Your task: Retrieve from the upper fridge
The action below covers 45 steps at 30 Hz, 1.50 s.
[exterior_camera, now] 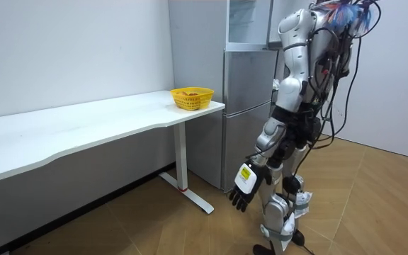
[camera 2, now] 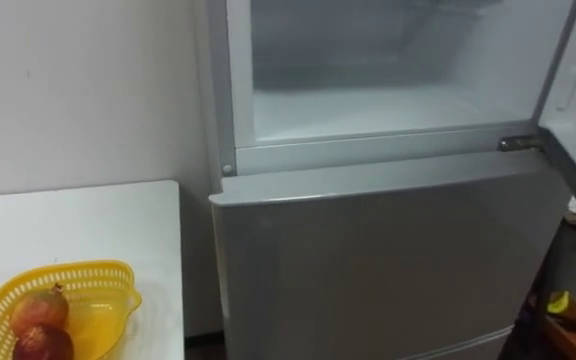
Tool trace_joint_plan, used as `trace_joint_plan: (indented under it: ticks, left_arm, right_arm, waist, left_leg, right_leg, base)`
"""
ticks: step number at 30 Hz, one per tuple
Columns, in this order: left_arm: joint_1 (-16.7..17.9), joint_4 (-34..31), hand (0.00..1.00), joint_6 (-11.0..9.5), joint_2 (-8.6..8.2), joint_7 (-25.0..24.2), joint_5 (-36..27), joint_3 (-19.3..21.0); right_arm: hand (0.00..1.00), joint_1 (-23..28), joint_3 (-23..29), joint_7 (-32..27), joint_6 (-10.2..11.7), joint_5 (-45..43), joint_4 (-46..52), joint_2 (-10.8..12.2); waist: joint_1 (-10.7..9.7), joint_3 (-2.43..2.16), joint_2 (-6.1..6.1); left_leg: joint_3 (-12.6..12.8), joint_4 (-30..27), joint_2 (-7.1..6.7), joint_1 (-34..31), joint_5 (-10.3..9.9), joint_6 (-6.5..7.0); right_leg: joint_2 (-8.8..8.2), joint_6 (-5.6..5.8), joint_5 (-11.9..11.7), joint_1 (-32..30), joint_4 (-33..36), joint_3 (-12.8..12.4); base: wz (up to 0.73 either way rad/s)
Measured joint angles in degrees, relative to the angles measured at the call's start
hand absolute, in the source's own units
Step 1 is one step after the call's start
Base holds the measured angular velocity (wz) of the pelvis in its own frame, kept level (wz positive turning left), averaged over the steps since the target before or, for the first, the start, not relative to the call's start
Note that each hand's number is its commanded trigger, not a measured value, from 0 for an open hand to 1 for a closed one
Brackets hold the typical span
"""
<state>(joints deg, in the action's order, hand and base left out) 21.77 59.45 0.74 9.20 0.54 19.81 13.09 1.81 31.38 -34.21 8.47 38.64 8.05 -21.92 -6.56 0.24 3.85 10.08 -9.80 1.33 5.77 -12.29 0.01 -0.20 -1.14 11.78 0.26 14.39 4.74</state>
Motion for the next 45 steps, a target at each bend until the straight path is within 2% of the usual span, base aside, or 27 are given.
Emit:
trace_joint_plan:
  ticks: [2, 3, 6, 9, 11, 12, 16, 19, 23, 26, 29, 31, 37, 45]
  left_arm:
    - [-0.1, 0.33, 0.0, 0.0, 0.15, 0.0, -0.01, -0.54]
    - [-0.16, 0.33, 0.0, 0.0, 0.37, -0.02, -0.02, -1.31]
    - [-0.64, 0.36, 0.0, 0.01, 0.41, -0.03, -0.01, -3.5]
    - [-1.3, 0.39, 0.0, 0.02, 0.48, -0.04, 0.12, -4.66]
    - [-1.46, 0.39, 0.0, 0.12, 0.57, -0.03, 0.15, -4.94]
    - [-1.46, 0.43, 0.0, 0.23, 0.65, 0.01, 0.15, -5.17]
    - [-1.47, 0.78, 0.0, 0.66, 0.81, 0.32, 0.16, -7.21]
    - [-1.47, 0.77, 0.0, 0.88, 0.83, 0.33, 0.42, -7.59]
    - [-1.5, 0.68, 0.0, 1.55, 0.82, 0.28, 1.06, -7.59]
    - [-1.53, 0.64, 0.0, 1.87, 0.82, 0.22, 1.04, -7.56]
    - [-1.66, 0.56, 0.0, 1.86, 0.77, 0.24, 1.05, -7.55]
    - [-1.7, 0.56, 0.0, 1.86, 0.72, 0.24, 1.1, -7.55]
    - [-1.67, 0.63, 0.0, 1.99, 0.56, 0.35, 1.1, -7.56]
    - [-1.99, 0.63, 0.0, 1.95, 0.48, 0.44, 1.06, -7.53]
  right_arm:
    - [0.0, -0.01, -0.6, 0.06, 0.0, -0.99, 2.18, -0.04]
    - [0.0, -0.01, -1.14, 0.27, 0.0, -1.34, 2.63, -0.11]
    - [0.0, -0.04, -2.33, 2.14, 0.03, -1.38, 4.66, -0.14]
    - [0.0, -0.07, -3.92, 3.85, 0.2, -3.29, 6.09, -0.19]
    - [0.0, -0.17, -4.54, 5.03, 0.21, -4.57, 6.6, -0.2]
    - [0.0, -0.57, -5.4, 5.54, 0.21, -5.43, 6.61, -0.2]
    - [0.0, -1.19, -8.32, 8.14, 0.17, -7.6, 6.59, -0.2]
    - [0.0, -1.87, -9.16, 9.75, 0.15, -7.61, 6.55, -0.21]
    - [0.0, -2.03, -9.39, 11.44, 0.1, -7.61, 6.38, -0.21]
    - [0.0, -3.69, -9.38, 11.94, -1.08, -7.6, 5.84, -0.21]
    - [0.0, -5.69, -9.38, 12.28, -1.19, -7.56, 5.64, -0.21]
    - [0.0, -6.47, -9.38, 13.48, -1.19, -7.58, 5.63, -0.21]
    - [0.0, -6.47, -9.38, 14.4, -2.07, -7.61, 5.63, -0.21]
    - [0.0, -6.47, -9.36, 14.25, -2.23, -7.56, 4.38, -0.21]
  waist:
    - [0.71, 0.04, 0.33]
    - [0.73, 0.22, 0.74]
    - [1.31, 0.2, 1.14]
    - [2.12, 0.19, 0.88]
    - [2.29, -0.22, 0.55]
    - [2.33, -0.1, 0.75]
    - [2.51, -0.14, 0.44]
    - [2.58, 0.06, 0.62]
    - [3.1, 0.04, 0.73]
    - [3.28, 0.07, 0.67]
    - [3.58, 0.21, 0.91]
    - [3.66, 0.01, 0.97]
    - [3.97, -0.19, 1.7]
    - [3.8, -0.24, 1.3]
  left_leg:
    - [-0.28, -0.1, 0.02, -0.02, 0.0, 0.0]
    - [-0.9, -0.24, 0.02, -0.01, 0.0, 0.0]
    - [-0.95, -0.34, 0.06, -0.05, 0.0, 0.0]
    - [-1.21, -0.3, 0.15, -0.04, -0.01, -0.01]
    - [-1.55, 0.02, 0.12, -0.04, -0.01, -0.01]
    - [-1.71, 0.19, 0.11, -0.05, -0.01, -0.01]
    - [-2.23, 0.22, 0.06, -0.19, -0.01, -0.01]
    - [-2.67, 0.23, 0.02, -0.14, -0.01, -0.01]
    - [-3.3, 0.2, 0.01, -0.17, -0.01, -0.02]
    - [-3.91, 0.2, -0.03, -0.13, -0.01, -0.02]
    - [-3.97, 0.11, -0.05, -0.14, -0.01, -0.02]
    - [-4.03, 0.08, -0.04, -0.16, 0.0, -0.02]
    - [-3.97, 0.17, -0.05, -0.14, -0.01, -0.02]
    - [-3.7, 0.17, 0.06, -0.16, -0.01, -0.03]
  right_leg:
    - [0.01, -0.03, -0.02, 0.24, -0.12, 0.23]
    - [0.05, -0.04, -0.04, 0.78, -0.64, 0.56]
    - [0.13, -0.02, -0.1, 0.93, -1.0, 0.56]
    - [0.2, -0.06, -0.63, 1.74, -2.19, 1.02]
    - [0.18, -0.01, -0.72, 1.94, -2.6, 1.46]
    - [0.19, -0.01, -0.74, 1.92, -2.63, 1.61]
    - [0.16, -0.01, -0.74, 2.07, -2.71, 1.93]
    - [0.07, -0.02, -0.74, 2.69, -3.02, 2.67]
    - [0.07, -0.05, -0.77, 3.13, -3.7, 3.26]
    - [0.03, -0.05, -0.77, 3.54, -3.84, 3.33]
    - [0.02, -0.05, -0.76, 3.57, -4.05, 3.41]
    - [0.04, -0.05, -0.76, 3.68, -4.58, 3.47]
    - [0.07, -0.04, -0.84, 3.92, -4.59, 3.72]
    - [0.15, -0.1, -0.9, 3.71, -4.47, 3.27]
  base:
    - [0.11]
    - [0.16]
    - [0.06]
    - [0.05]
    - [0.11]
    - [0.06]
    - [0.04]
    - [0.11]
    - [0.09]
    - [0.06]
    - [0.01]
    - [0.02]
    - [0.02]
    - [-0.02]
